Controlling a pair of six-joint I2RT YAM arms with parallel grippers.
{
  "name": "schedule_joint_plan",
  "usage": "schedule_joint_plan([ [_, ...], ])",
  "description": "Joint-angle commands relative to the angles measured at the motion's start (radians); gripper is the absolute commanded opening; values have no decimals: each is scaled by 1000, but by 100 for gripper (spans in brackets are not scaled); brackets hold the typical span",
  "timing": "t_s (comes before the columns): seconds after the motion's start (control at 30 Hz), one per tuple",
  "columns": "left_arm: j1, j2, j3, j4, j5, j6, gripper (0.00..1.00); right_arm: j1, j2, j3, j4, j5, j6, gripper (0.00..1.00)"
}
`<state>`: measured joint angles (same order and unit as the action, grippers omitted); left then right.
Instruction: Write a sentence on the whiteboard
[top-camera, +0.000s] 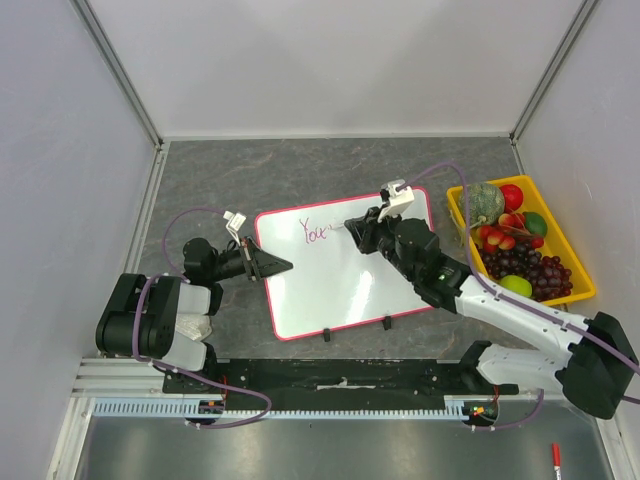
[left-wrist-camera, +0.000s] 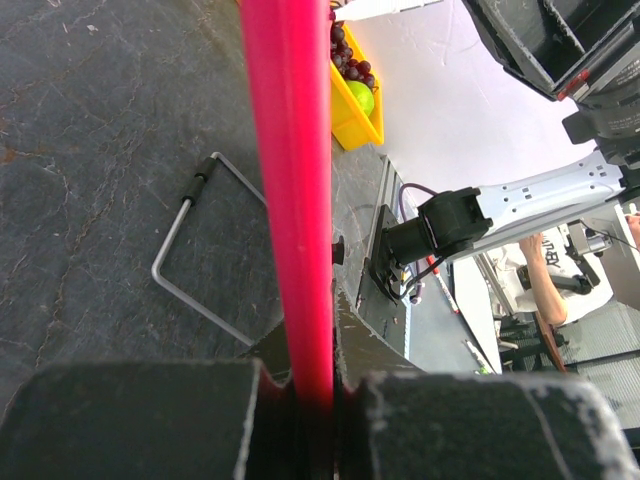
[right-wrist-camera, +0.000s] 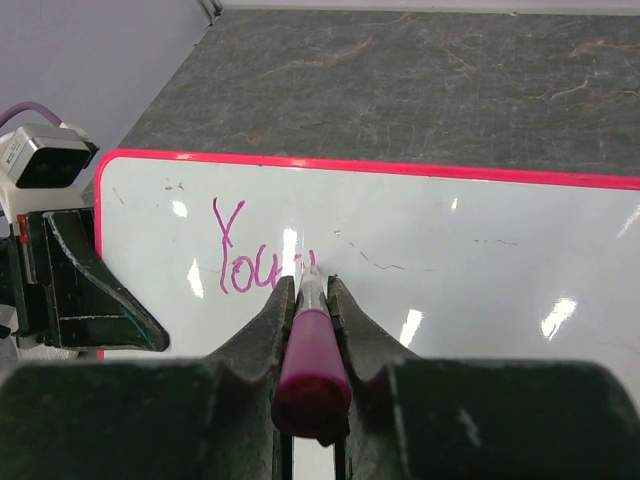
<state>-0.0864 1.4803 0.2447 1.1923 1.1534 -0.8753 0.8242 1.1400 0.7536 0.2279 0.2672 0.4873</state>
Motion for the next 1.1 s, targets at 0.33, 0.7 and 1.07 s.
schedule_joint_plan([
  [0.33, -3, 18, -13, 4, -15, 88, 2, -5, -37, -65, -4, -36, 5, 0],
  [0.7, -4, 15, -13, 4, -14, 88, 2, -5, 12, -2, 4, 40, 10, 0],
  [1.07, -3, 18, -13, 6, -14, 88, 2, -22, 21, 32, -13, 75, 4, 0],
])
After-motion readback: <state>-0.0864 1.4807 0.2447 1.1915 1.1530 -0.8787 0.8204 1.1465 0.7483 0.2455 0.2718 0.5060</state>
